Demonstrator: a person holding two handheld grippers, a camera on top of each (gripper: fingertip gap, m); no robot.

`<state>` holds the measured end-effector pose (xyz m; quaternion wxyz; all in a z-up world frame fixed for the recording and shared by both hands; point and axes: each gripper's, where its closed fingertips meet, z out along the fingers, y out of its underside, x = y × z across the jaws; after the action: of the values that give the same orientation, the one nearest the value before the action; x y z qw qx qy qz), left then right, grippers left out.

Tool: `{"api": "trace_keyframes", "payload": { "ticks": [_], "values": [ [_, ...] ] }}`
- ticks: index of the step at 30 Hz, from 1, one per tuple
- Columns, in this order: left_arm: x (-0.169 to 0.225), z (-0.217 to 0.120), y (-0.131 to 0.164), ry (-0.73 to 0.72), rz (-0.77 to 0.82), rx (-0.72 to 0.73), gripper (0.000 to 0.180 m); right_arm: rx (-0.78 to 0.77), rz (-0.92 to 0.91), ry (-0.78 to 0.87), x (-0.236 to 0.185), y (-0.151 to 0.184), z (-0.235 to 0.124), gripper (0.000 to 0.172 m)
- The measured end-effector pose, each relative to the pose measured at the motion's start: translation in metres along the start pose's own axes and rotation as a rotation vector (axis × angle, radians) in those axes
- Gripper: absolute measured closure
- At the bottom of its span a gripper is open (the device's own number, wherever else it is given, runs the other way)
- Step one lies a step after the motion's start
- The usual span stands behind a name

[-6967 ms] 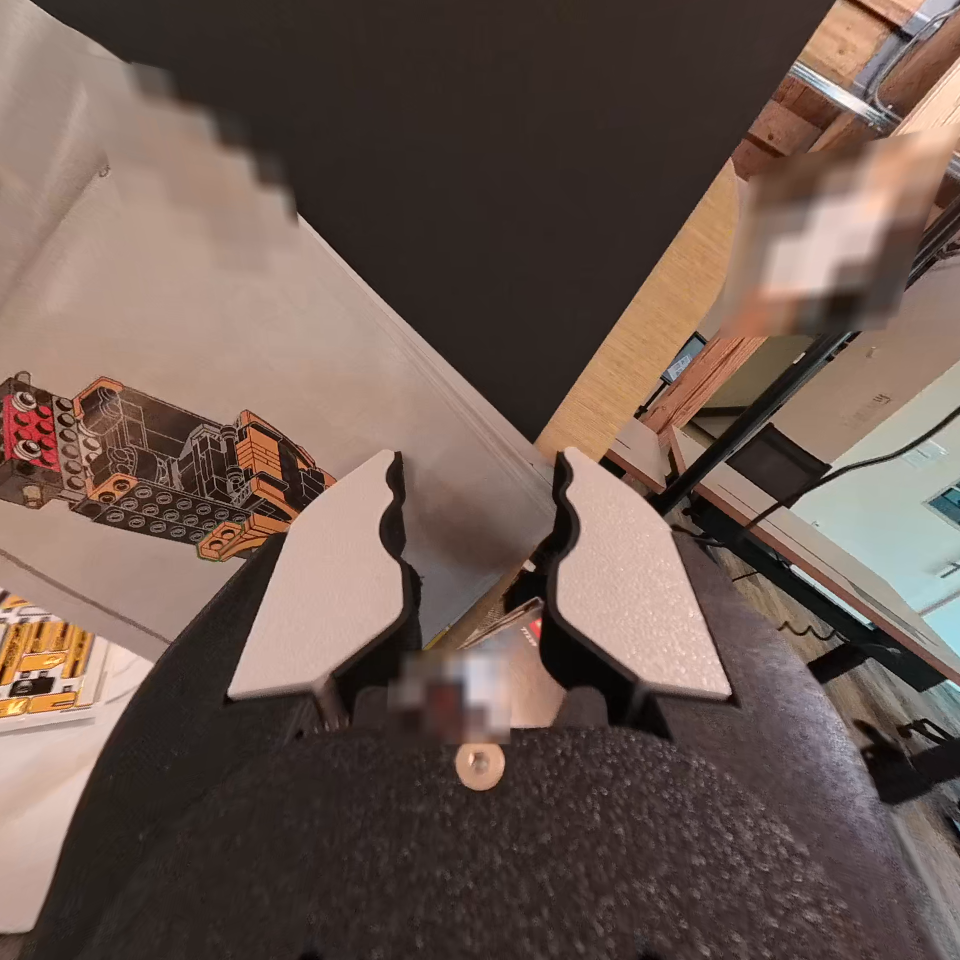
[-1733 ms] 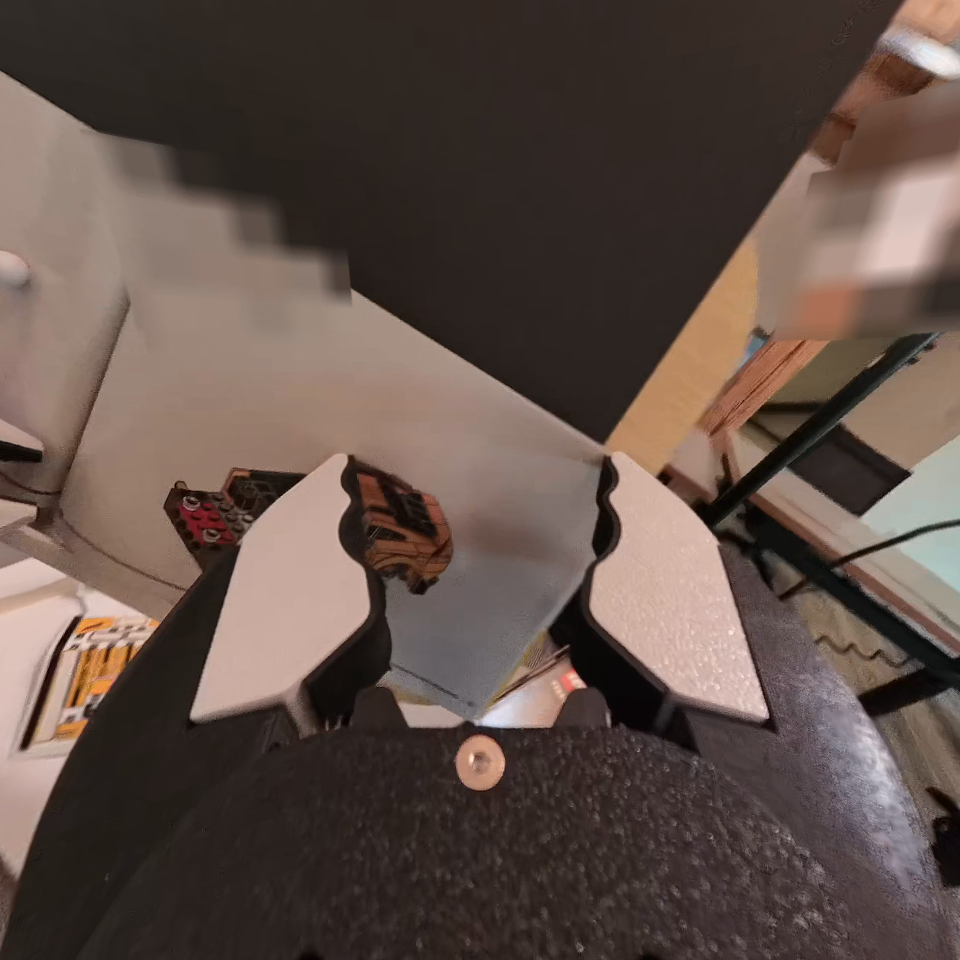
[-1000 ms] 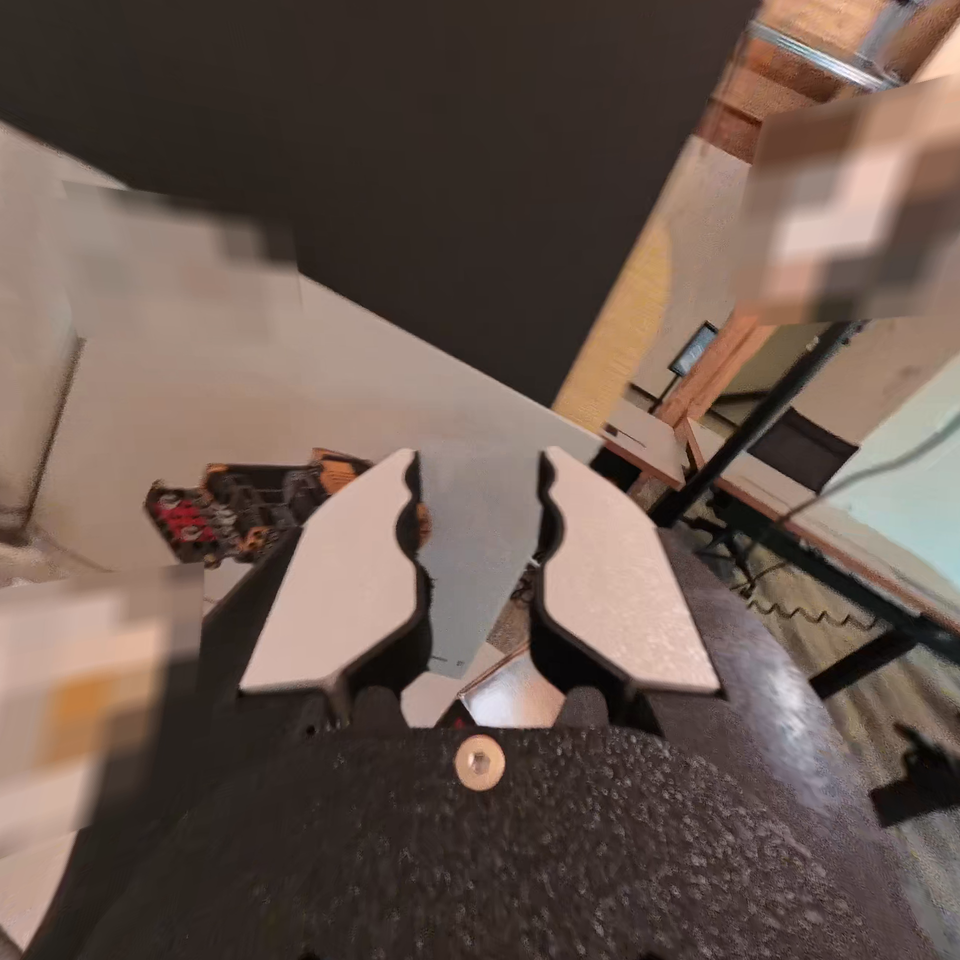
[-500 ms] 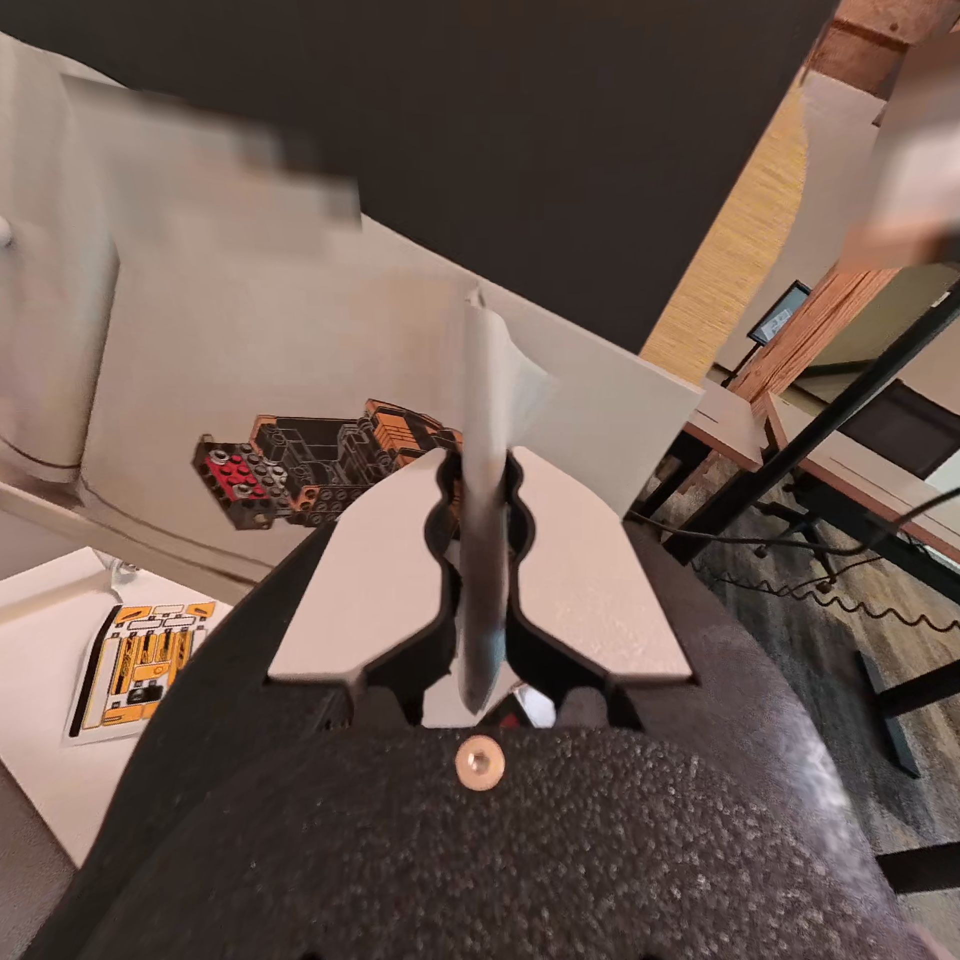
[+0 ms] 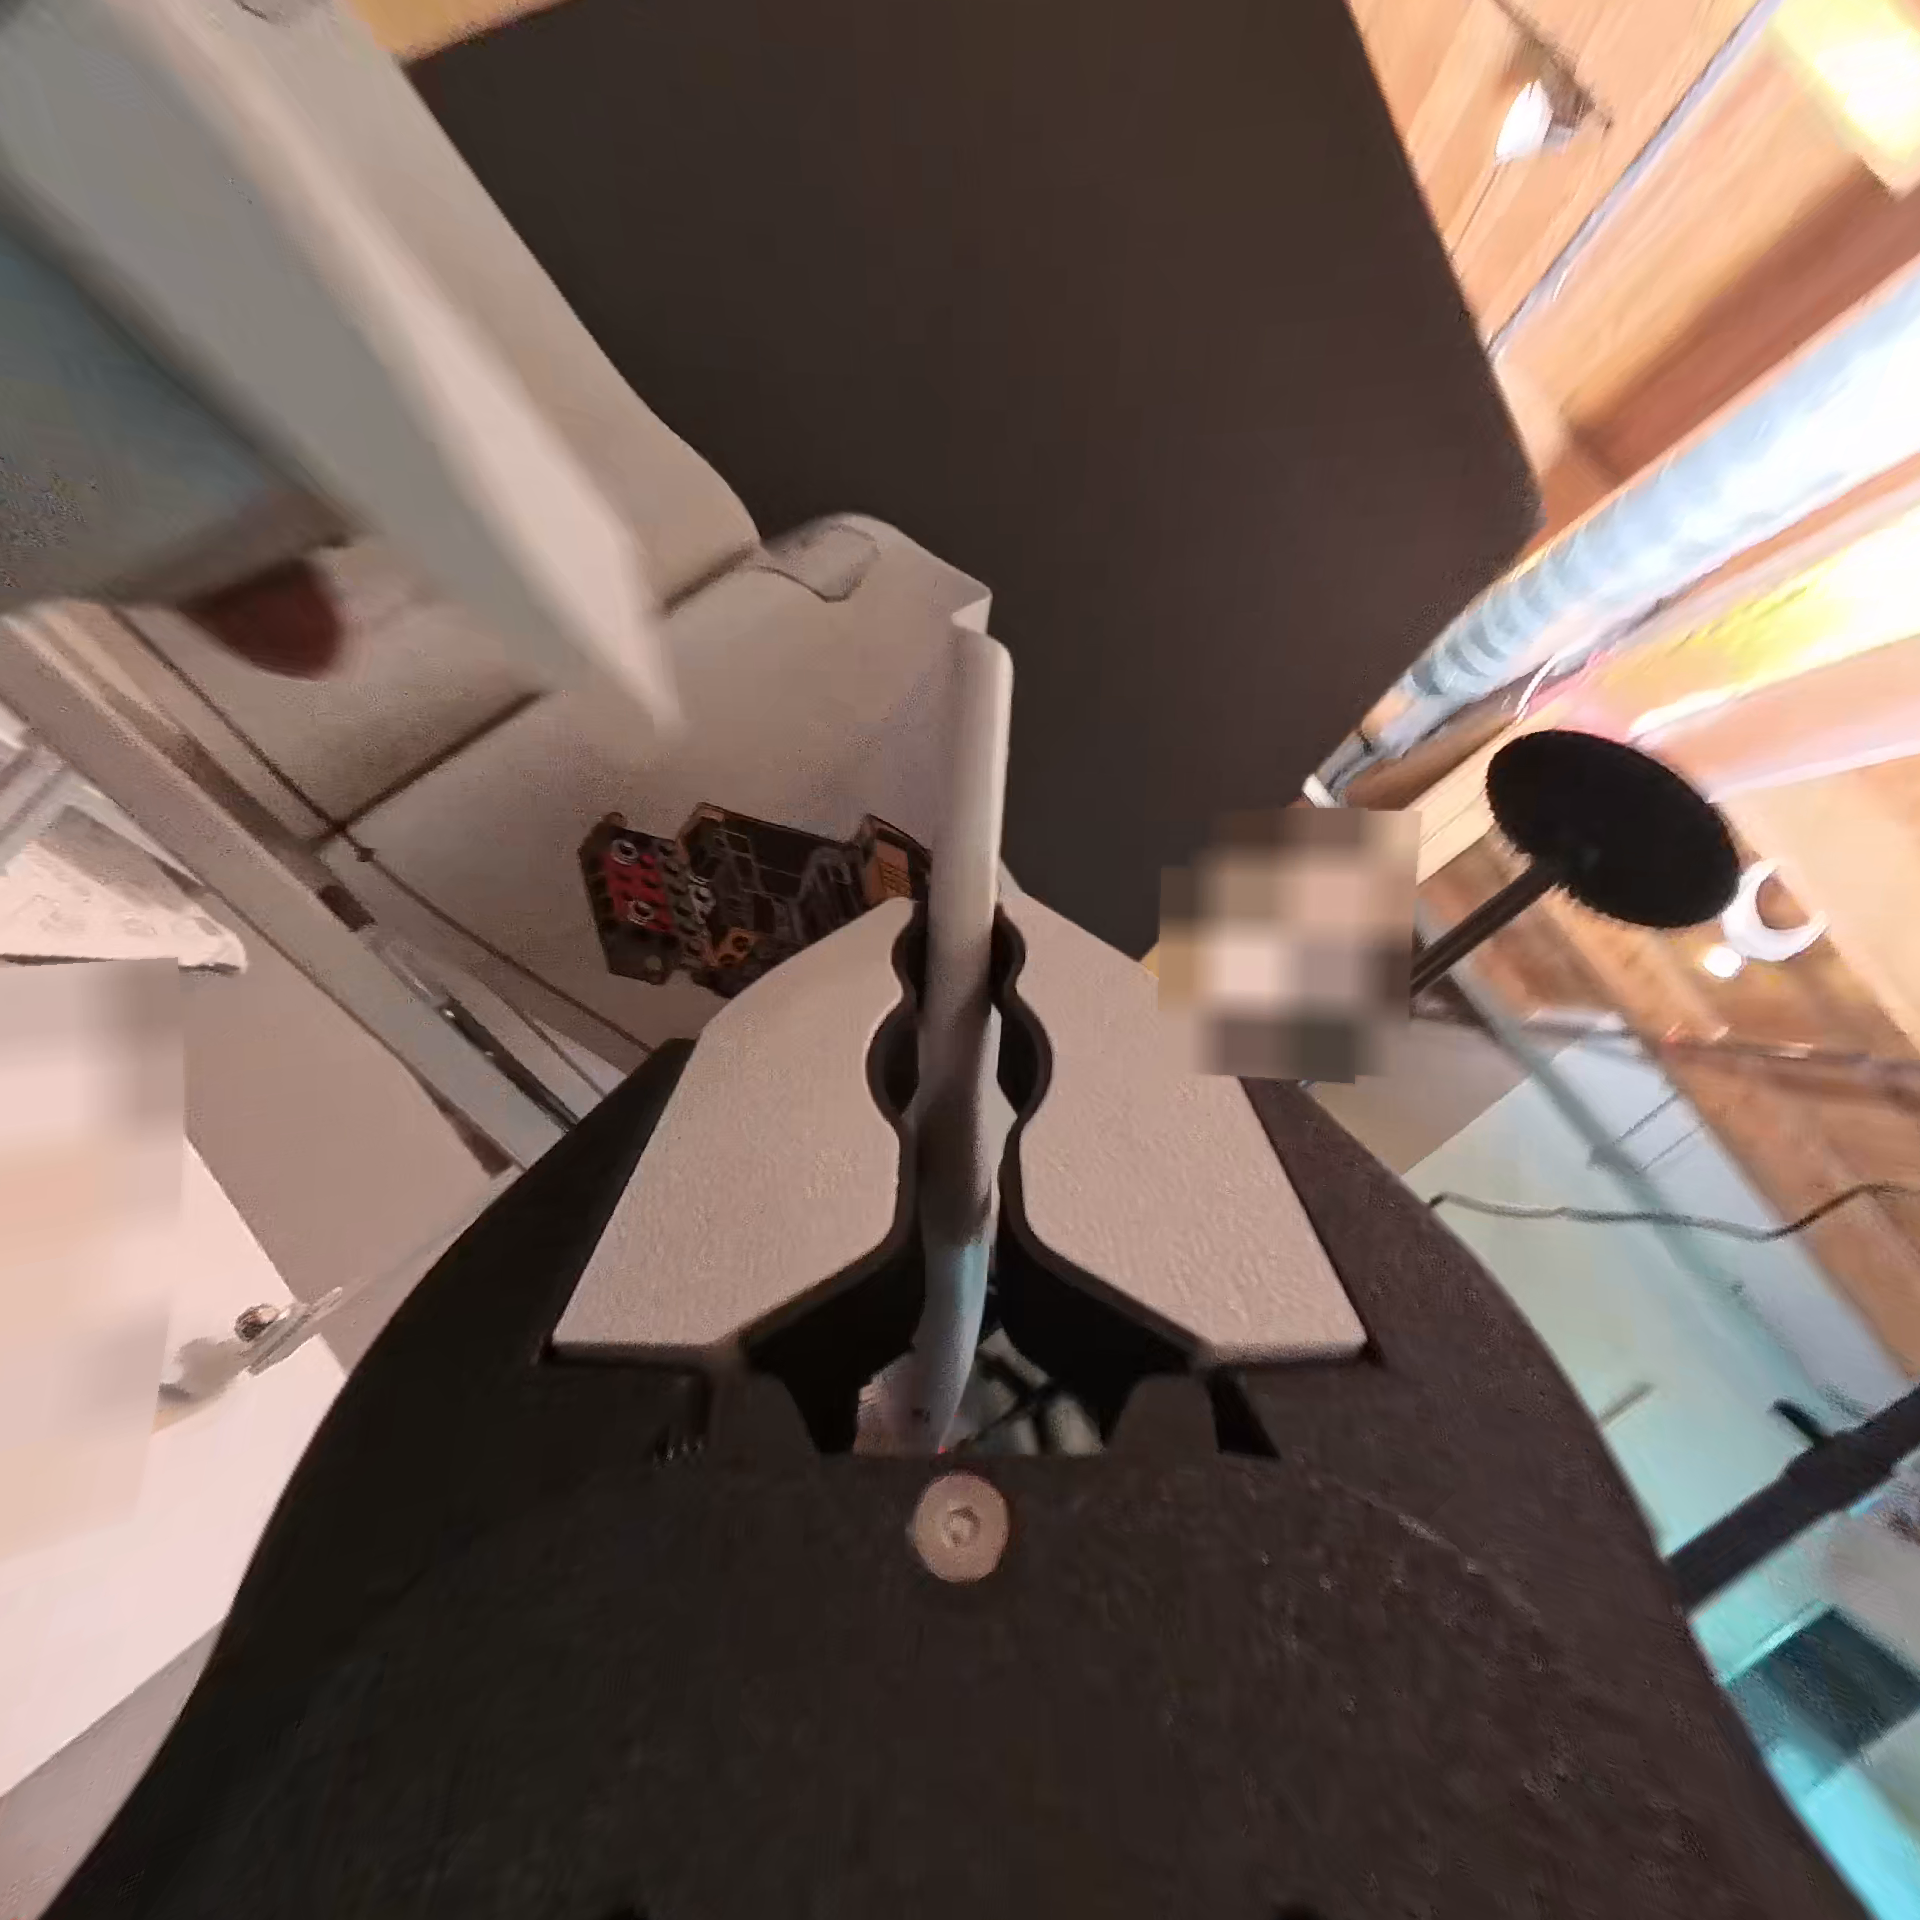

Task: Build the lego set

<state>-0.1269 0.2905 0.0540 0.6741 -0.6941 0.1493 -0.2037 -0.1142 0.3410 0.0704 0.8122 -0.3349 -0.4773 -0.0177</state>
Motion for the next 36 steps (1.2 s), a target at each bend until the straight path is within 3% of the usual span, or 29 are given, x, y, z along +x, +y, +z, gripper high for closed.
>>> {"api": "trace_keyframes", "payload": {
  "ticks": [4,12,16,21,28,30,33,36],
  "values": [
    [0.017,0.003,-0.016,0.109,-0.079,0.032,0.151,0.072,-0.081,-0.011,-0.012,-0.020,-0.015,0.160],
    [0.019,0.008,-0.015,0.063,-0.018,0.010,0.169,0.096,-0.036,-0.074,-0.016,-0.030,-0.032,0.150],
    [0.016,0.003,-0.011,0.069,-0.046,0.003,0.171,0.102,0.115,-0.161,-0.011,-0.032,-0.040,0.136],
    [0.006,-0.008,-0.004,0.050,-0.033,-0.015,0.174,0.136,0.447,-0.376,-0.002,-0.045,-0.047,0.137],
    [0.003,-0.018,-0.003,0.067,-0.014,-0.014,0.174,0.004,0.695,-0.678,-0.015,-0.040,-0.031,0.136],
    [0.005,-0.021,-0.004,0.079,-0.006,-0.007,0.174,-0.007,0.774,-0.793,-0.024,-0.042,-0.030,0.138],
    [0.007,-0.025,-0.002,0.089,0.014,-0.016,0.174,0.028,0.859,-0.887,-0.027,-0.047,-0.031,0.171],
    [0.005,-0.028,0.000,0.086,0.023,-0.023,0.175,0.046,0.905,-0.949,-0.027,-0.050,-0.034,0.172]
  ]
}}
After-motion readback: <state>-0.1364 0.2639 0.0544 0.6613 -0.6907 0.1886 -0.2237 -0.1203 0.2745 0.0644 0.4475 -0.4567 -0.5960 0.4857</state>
